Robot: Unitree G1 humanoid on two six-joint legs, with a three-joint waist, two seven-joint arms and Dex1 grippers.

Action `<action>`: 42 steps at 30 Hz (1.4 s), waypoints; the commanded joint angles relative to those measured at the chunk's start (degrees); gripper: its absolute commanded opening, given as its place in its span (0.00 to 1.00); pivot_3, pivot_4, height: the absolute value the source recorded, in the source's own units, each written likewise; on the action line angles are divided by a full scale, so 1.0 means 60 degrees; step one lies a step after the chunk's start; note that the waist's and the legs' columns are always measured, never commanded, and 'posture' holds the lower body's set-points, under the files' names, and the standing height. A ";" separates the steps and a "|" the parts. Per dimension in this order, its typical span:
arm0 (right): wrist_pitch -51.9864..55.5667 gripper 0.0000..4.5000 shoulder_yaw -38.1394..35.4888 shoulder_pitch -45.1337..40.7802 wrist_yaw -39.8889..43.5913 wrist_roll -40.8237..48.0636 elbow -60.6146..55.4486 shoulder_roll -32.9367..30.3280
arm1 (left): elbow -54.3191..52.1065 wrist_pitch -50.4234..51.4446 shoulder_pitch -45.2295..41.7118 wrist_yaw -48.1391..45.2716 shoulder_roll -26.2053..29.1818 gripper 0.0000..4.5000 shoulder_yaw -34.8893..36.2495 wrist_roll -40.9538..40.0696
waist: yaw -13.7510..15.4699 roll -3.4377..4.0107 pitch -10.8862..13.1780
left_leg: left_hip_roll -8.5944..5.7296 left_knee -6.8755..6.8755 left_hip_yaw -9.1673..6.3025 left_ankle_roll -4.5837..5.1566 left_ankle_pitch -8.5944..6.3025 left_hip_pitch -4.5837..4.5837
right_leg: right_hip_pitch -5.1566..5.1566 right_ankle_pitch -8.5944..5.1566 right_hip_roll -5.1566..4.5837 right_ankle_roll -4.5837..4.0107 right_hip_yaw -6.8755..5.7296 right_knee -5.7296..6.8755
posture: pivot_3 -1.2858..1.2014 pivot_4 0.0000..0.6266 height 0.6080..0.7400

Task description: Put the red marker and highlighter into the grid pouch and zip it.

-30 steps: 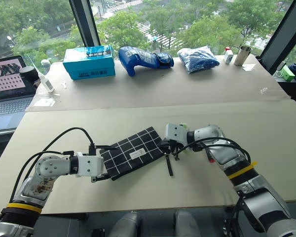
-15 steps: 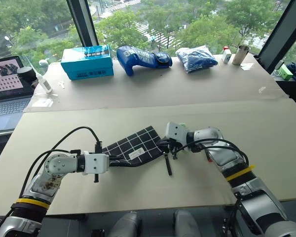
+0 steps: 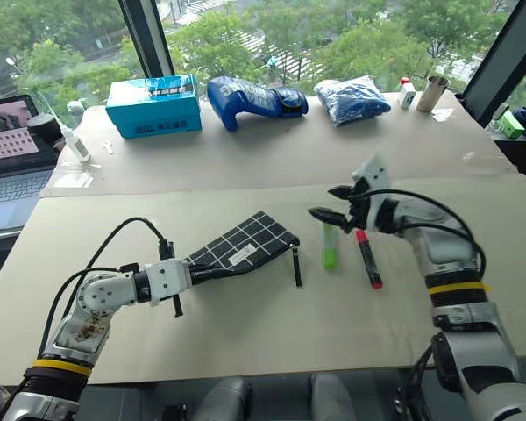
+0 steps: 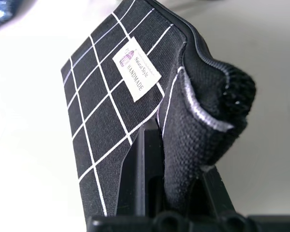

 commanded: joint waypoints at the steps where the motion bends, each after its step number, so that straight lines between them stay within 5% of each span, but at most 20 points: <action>1: 0.0919 0.94 -0.0089 0.0548 0.0419 0.0664 -0.1440 -0.0477 | -0.0392 0.0306 -0.0082 0.0461 -0.0315 0.00 0.0435 -0.0530 | -0.0013 0.0000 0.0000 | 0.0004 0.0000 0.0000 0.0000 0.0000 -0.0001 | 0.0001 0.0000 0.0000 0.0000 -0.0005 -0.0002 | 0.52 0.24 0.99; 11: 0.1845 0.94 0.0768 0.1252 -0.0196 0.0776 -0.2610 0.0039 | -0.0379 0.0507 -0.0344 0.0607 -0.0684 0.00 0.0491 -0.0582 | -0.0025 -0.0002 0.0001 | 0.0008 0.0007 0.0031 0.0005 -0.0003 -0.0001 | 0.0000 0.0002 -0.0003 -0.0002 0.0002 -0.0005 | 0.52 0.24 0.99; 30: 0.0846 0.94 0.1811 0.0197 -0.1772 -0.0495 -0.0796 0.1444 | -0.0801 0.0671 -0.0121 0.0761 -0.1031 0.00 0.0281 -0.0538 | -0.0038 -0.0001 0.0000 | 0.0006 0.0011 0.0033 0.0002 -0.0002 -0.0002 | -0.0003 0.0008 -0.0005 0.0000 0.0001 -0.0005 | 0.52 0.24 0.99; 35: 0.0770 0.66 0.1866 0.0136 -0.1541 -0.0383 -0.0906 0.1619 | -0.0819 0.0691 -0.0118 0.0802 -0.1109 0.00 0.0295 -0.0513 | -0.0037 -0.0001 0.0000 | 0.0005 0.0012 0.0033 0.0002 -0.0002 -0.0002 | -0.0003 0.0009 -0.0006 0.0000 0.0002 -0.0005 | 0.52 0.24 0.99; 42: 0.0909 0.11 0.1907 0.0356 -0.0926 -0.0160 -0.1459 0.1356 | -0.0784 0.0694 -0.0141 0.0864 -0.1191 0.00 0.0296 -0.0490 | -0.0041 -0.0001 0.0000 | 0.0004 0.0011 0.0032 0.0003 -0.0002 -0.0002 | -0.0004 0.0009 -0.0006 0.0000 0.0001 -0.0005 | 0.52 0.24 0.99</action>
